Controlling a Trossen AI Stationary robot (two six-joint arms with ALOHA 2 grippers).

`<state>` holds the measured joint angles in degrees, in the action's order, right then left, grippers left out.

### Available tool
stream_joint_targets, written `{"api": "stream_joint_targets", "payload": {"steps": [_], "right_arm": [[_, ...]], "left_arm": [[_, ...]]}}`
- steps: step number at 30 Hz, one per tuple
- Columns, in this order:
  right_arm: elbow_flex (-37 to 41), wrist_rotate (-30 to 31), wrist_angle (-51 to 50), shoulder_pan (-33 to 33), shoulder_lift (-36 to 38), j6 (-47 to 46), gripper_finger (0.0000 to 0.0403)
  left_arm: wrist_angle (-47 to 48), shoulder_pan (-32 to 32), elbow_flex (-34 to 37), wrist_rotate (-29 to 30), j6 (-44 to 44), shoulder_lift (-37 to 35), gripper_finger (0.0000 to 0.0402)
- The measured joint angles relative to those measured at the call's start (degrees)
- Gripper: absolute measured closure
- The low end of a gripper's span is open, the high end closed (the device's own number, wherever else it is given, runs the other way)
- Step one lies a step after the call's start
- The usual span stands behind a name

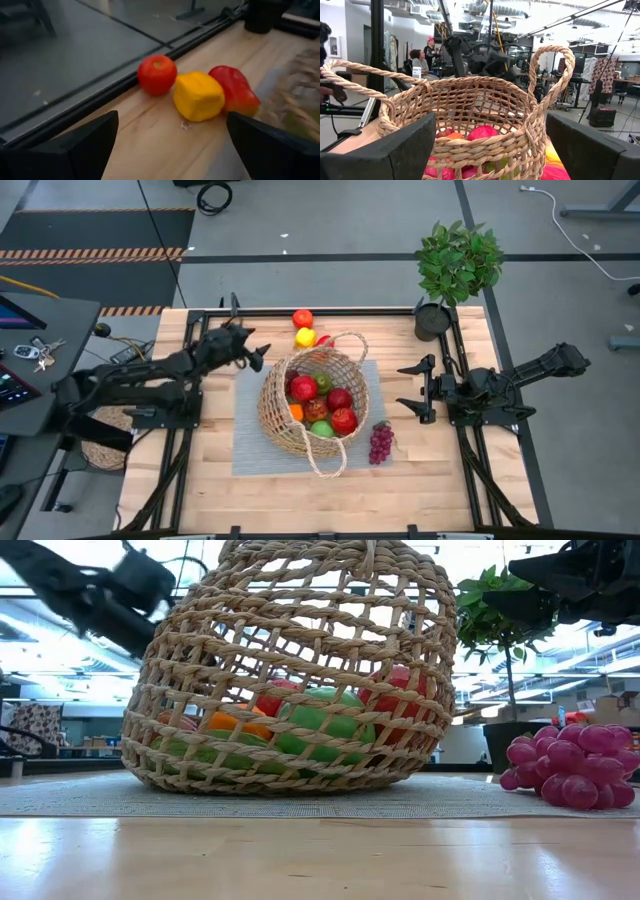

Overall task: Build produce basket
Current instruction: Put the red apple into the mesh basket

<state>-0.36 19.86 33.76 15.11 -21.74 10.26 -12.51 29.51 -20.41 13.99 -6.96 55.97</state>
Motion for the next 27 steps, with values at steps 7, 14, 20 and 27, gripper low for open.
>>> {"api": "stream_joint_targets", "payload": {"steps": [7,14,20,27], "right_arm": [[0.0,0.0,0.0,0.0,0.0,0.0,0.0023],[0.0,0.0,0.0,0.0,0.0,0.0,0.0023],[0.0,0.0,0.0,0.0,0.0,0.0,0.0023],[0.0,0.0,0.0,0.0,0.0,0.0,0.0023]], "left_arm": [[-0.5,12.7,-9.8,-16.3,-0.9,14.0,0.0024],[0.9,14.5,-20.7,-20.4,2.4,26.3,0.0024],[7.2,17.2,-31.6,-27.1,5.8,35.8,0.0024],[11.0,19.2,-39.1,-30.9,8.1,42.1,0.0024]]}}
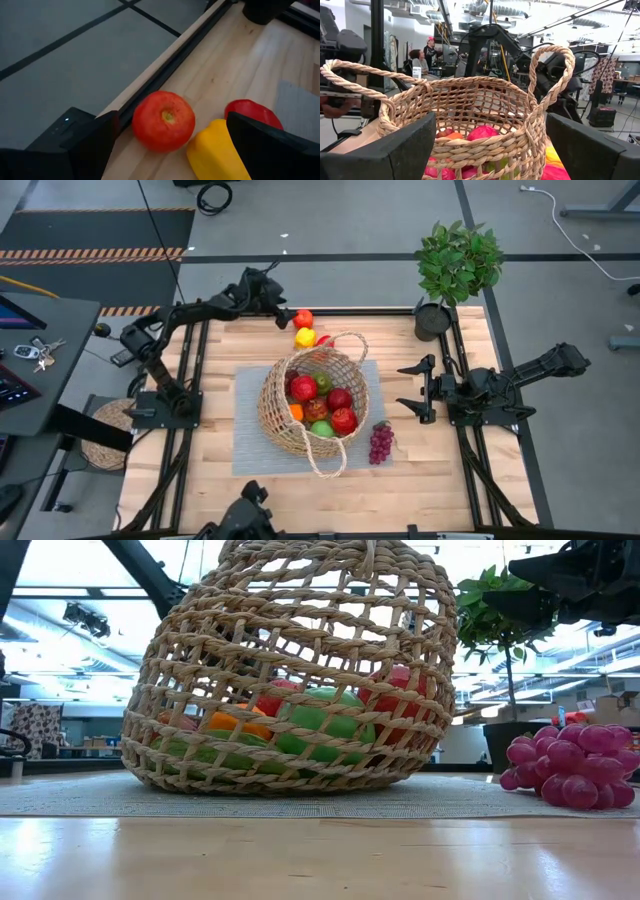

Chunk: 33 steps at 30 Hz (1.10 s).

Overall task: Build produce basket
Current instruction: Put the red apple into the mesh basket

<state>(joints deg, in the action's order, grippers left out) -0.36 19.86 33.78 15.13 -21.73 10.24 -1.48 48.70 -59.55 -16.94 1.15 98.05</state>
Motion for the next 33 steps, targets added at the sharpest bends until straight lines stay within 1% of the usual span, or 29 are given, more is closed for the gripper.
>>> {"api": "stream_joint_targets", "payload": {"steps": [2,6,10,12,14,16,18,21,27,33], "right_arm": [[0.0,0.0,0.0,0.0,0.0,0.0,0.0023],[0.0,0.0,0.0,0.0,0.0,0.0,0.0023],[0.0,0.0,0.0,0.0,0.0,0.0,0.0023],[0.0,0.0,0.0,0.0,0.0,0.0,0.0023],[0.0,0.0,0.0,0.0,0.0,0.0,0.0023],[0.0,0.0,0.0,0.0,0.0,0.0,0.0023],[0.0,0.0,0.0,0.0,0.0,0.0,0.0023],[0.0,0.0,0.0,0.0,0.0,0.0,0.0023],[0.0,0.0,0.0,0.0,0.0,0.0,0.0023],[0.0,0.0,0.0,0.0,0.0,0.0,0.0023]], "left_arm": [[-0.2,0.1,-0.6,-2.0,0.6,0.7,0.0024],[-0.2,0.1,-1.6,-2.7,1.8,1.6,0.0024],[0.6,0.0,-4.8,-3.4,1.7,3.2,0.0024],[1.2,0.0,-6.9,-4.8,1.7,4.1,0.0024],[3.3,-0.1,-9.6,-7.2,1.7,5.3,0.0024],[7.6,-0.4,-12.5,-10.0,2.9,6.2,0.0024],[12.4,-0.6,-15.2,-10.7,5.5,7.1,0.0024],[17.6,-0.8,-18.0,-9.7,9.3,8.9,0.0024],[19.7,-0.8,-19.3,-2.3,13.2,11.8,0.0024],[20.2,-0.9,-19.3,-2.0,15.8,13.0,0.0024]]}}
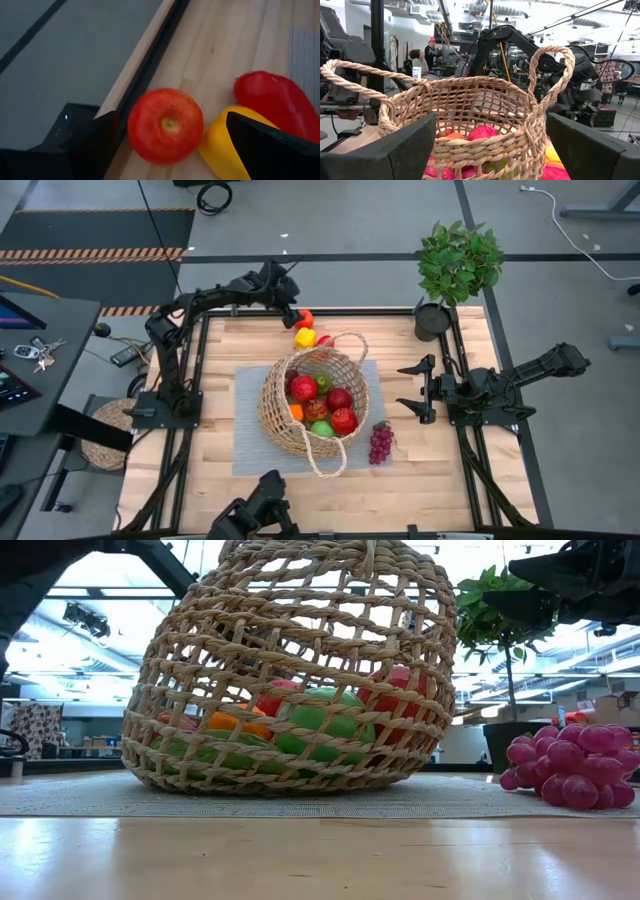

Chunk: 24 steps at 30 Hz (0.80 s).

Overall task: Build produce basket
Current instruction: Put the red apple into the mesh basket

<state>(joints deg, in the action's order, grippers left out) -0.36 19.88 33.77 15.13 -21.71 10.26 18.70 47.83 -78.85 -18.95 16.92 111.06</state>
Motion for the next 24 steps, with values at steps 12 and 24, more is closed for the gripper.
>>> {"api": "stream_joint_targets", "payload": {"steps": [12,24], "right_arm": [[0.0,0.0,0.0,0.0,0.0,0.0,0.0023],[0.0,0.0,0.0,0.0,0.0,0.0,0.0023]], "left_arm": [[-1.4,-2.1,0.1,0.3,-0.8,4.4,0.0024],[-1.5,-2.9,0.0,7.7,2.4,5.6,0.0024]]}}
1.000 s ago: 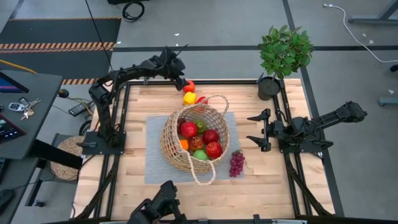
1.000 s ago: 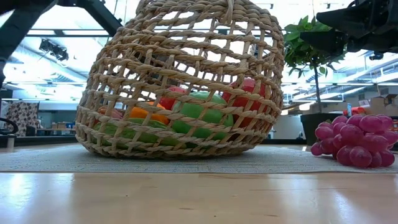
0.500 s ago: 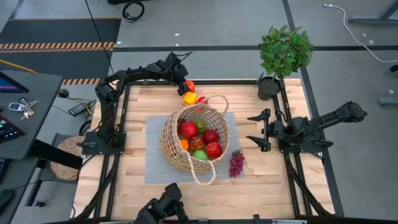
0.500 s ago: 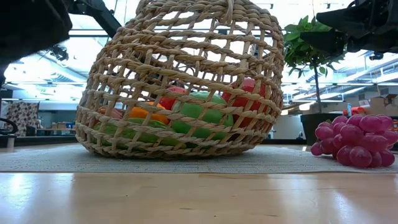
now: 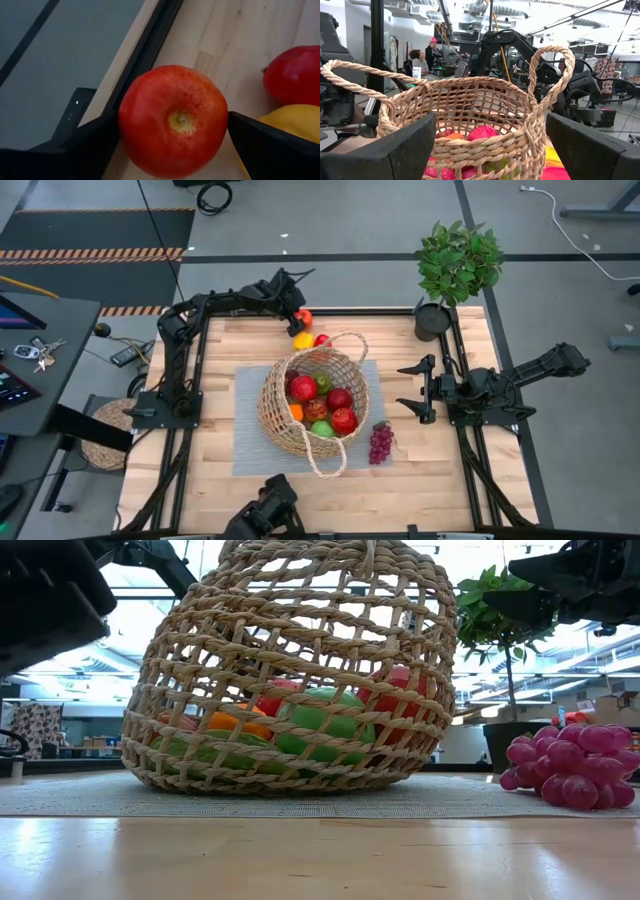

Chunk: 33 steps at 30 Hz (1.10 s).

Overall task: Build produce basket
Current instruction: Put the red apple into the mesh basket

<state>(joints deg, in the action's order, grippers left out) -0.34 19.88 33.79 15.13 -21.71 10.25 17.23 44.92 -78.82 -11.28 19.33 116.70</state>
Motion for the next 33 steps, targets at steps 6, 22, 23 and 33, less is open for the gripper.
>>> {"api": "stream_joint_targets", "payload": {"steps": [6,22,23,33], "right_arm": [[0.0,0.0,0.0,0.0,0.0,0.0,0.0023],[0.0,0.0,0.0,0.0,0.0,0.0,0.0023],[0.0,0.0,0.0,0.0,0.0,0.0,0.0023],[0.0,0.0,0.0,0.0,0.0,0.0,0.0023]], "left_arm": [[-0.5,-0.2,-0.1,-0.7,2.7,0.8,0.0024],[-0.3,-0.5,-0.1,-0.7,4.7,0.8,0.008],[-0.2,-0.5,-0.1,-0.7,5.4,0.8,0.008],[1.9,-0.6,0.1,-1.1,9.6,-7.8,0.008]]}}
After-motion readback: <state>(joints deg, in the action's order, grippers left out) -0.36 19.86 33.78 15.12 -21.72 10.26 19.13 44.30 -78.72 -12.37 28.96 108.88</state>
